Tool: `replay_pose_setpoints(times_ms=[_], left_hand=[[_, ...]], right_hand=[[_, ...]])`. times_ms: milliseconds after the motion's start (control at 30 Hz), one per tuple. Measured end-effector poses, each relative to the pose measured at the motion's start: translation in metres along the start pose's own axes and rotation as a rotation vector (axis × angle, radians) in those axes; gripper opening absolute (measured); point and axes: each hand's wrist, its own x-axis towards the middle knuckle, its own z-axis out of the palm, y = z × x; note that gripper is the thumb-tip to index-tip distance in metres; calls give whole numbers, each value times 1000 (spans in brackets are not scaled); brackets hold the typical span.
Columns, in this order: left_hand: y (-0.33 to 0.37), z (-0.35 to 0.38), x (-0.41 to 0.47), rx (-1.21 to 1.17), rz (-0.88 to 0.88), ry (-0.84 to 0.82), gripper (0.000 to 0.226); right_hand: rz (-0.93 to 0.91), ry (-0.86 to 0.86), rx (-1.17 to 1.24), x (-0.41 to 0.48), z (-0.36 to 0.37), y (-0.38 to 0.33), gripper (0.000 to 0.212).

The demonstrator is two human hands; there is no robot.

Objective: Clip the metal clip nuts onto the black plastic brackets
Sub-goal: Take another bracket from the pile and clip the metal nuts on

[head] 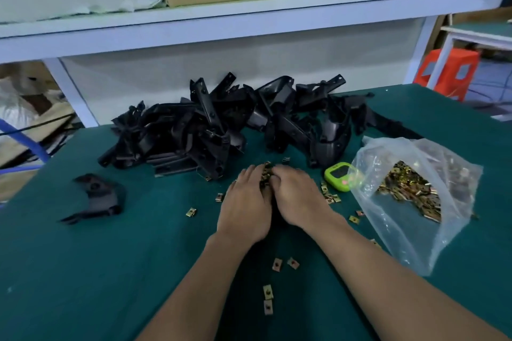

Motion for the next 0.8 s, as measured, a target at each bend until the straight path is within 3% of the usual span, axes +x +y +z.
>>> replay_pose_setpoints(times_ms=[67,133,200,267,367,467,567,633,733,800], left_hand=[[6,-12,-16,-168,-12,113,42],[15,-23,-50,-229,87,-2,49],[19,-17,-89,21,261,-177,71],[15,-10,-107,322,369,-235,83],[0,-12,-83,314,178,-277,82],[-21,-16,-36,348,40,-177,79],[-31,-18,-11,334,-9,-201,74],[-33,-16,-10,189,41,-207,67],[-25,-21,-22,-270,45,-204,53],[-22,-26,-30,-376,47,-51,49]], right_hand=[[-5,109,140,-6,-7,4,21],[59,215,89,-17,-14,12,24],[178,176,39,-25,-19,17,26],[187,46,98,-29,-22,15,31],[141,-53,283,-35,-26,7,32],[143,116,454,-40,-30,8,30],[228,193,351,-45,-27,11,27],[282,85,216,-49,-22,11,34],[168,-49,179,-52,-19,2,43],[84,-119,180,-51,-20,-4,52]])
